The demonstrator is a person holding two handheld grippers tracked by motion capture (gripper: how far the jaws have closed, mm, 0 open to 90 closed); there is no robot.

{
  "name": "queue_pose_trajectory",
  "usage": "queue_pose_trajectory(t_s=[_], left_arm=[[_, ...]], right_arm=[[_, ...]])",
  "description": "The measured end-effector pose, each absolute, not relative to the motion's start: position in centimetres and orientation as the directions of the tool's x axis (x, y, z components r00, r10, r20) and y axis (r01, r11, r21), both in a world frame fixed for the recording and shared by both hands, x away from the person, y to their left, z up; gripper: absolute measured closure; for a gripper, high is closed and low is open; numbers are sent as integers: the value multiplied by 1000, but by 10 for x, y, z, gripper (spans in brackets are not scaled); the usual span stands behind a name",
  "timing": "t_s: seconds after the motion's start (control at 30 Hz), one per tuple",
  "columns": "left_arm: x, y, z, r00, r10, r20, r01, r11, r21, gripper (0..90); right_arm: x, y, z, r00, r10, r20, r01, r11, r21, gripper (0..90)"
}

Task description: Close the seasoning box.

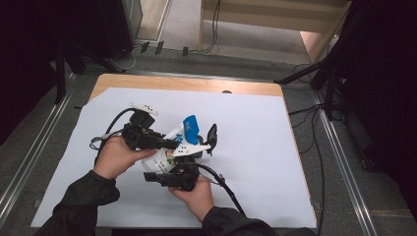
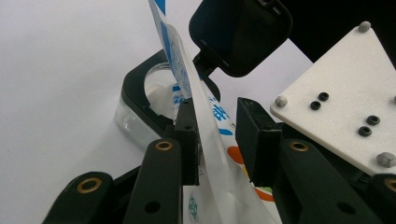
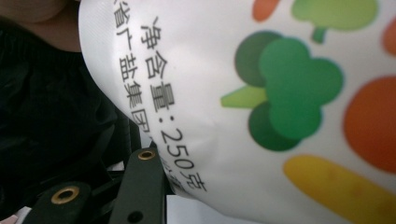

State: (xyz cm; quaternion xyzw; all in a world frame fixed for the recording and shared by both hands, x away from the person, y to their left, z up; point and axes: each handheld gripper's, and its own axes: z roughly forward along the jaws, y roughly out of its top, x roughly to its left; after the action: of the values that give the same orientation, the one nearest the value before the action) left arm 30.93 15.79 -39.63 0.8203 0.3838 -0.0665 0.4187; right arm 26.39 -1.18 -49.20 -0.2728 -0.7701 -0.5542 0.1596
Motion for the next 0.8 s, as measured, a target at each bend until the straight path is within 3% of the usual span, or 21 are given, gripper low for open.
queue_pose_trajectory(t_s=[0.8], left_arm=[[309, 157, -396, 681, 597, -425, 691, -332, 642, 747]], right_arm=[[267, -8, -490, -811, 227, 540, 584, 256, 770, 598]])
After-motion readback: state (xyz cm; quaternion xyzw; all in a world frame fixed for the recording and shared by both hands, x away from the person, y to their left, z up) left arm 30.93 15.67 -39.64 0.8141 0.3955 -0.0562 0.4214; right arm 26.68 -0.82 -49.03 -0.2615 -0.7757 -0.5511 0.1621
